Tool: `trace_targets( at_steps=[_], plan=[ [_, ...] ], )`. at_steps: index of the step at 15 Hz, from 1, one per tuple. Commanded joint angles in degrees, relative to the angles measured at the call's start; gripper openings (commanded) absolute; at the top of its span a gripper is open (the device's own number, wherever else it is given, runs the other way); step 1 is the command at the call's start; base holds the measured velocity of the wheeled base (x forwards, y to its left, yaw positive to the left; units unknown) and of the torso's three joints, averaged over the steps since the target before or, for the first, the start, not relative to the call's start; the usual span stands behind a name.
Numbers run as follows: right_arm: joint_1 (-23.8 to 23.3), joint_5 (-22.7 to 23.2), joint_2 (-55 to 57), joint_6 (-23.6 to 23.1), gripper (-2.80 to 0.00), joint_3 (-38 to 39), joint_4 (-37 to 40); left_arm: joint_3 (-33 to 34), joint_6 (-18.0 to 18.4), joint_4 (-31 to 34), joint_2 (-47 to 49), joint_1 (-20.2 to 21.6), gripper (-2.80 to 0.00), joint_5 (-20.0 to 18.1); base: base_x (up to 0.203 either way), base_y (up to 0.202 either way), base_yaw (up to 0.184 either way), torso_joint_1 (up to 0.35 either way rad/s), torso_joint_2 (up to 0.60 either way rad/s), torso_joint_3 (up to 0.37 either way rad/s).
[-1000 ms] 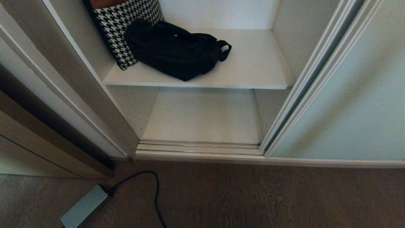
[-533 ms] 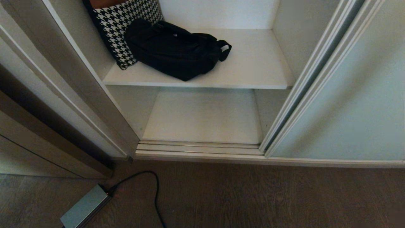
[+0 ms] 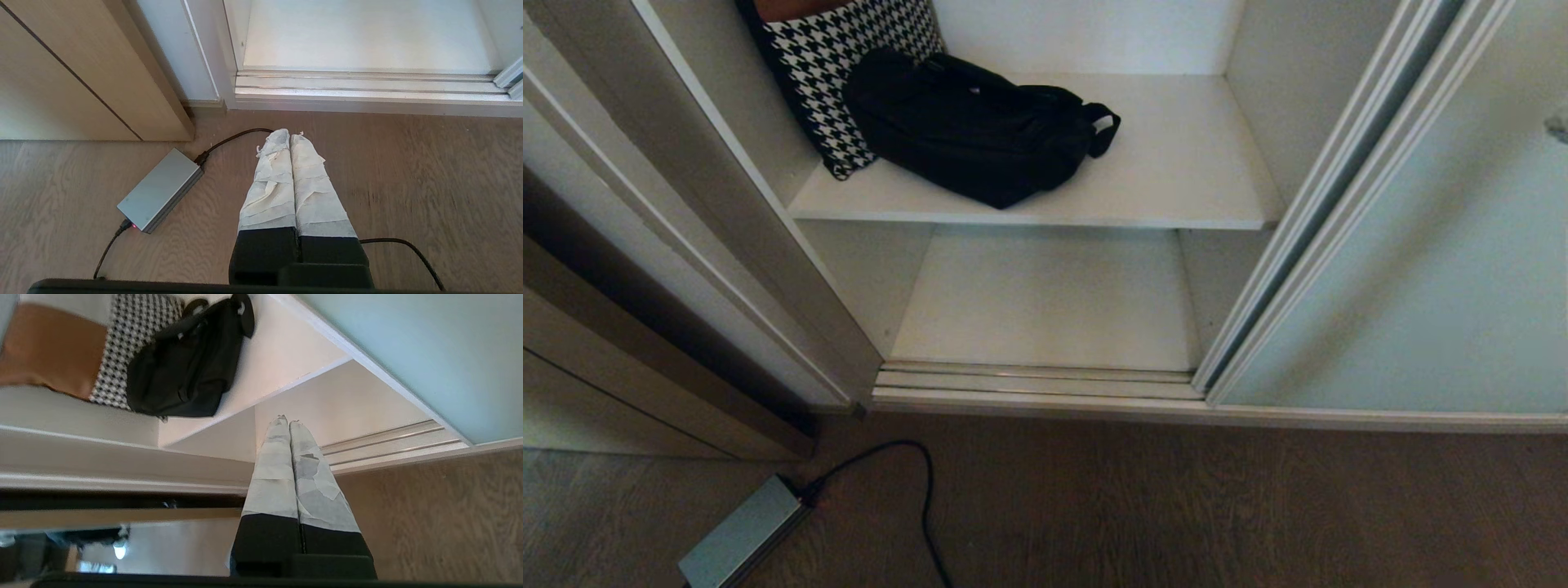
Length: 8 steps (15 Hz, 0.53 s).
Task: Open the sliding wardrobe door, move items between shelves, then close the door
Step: Close the door
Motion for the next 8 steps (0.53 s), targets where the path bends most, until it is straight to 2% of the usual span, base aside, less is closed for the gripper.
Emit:
trace_targets(
  at_steps=[1, 8],
  plan=[
    [0.53, -0.05, 3.09, -0.3, -2.8, -0.25, -0.31, 0.0, -0.04, 0.03, 0.01, 0.02, -2.8, -0.01, 0.0, 0.0, 0.0, 0.0, 0.0, 0.0],
    [0.72, -0.17, 8.67, -1.22, -2.8, 0.61, -3.85, 0.0, 0.0, 0.03, 0.01, 0.02, -2.8, -0.01, 0.0, 0.0, 0.0, 0.0, 0.0, 0.0]
  ],
)
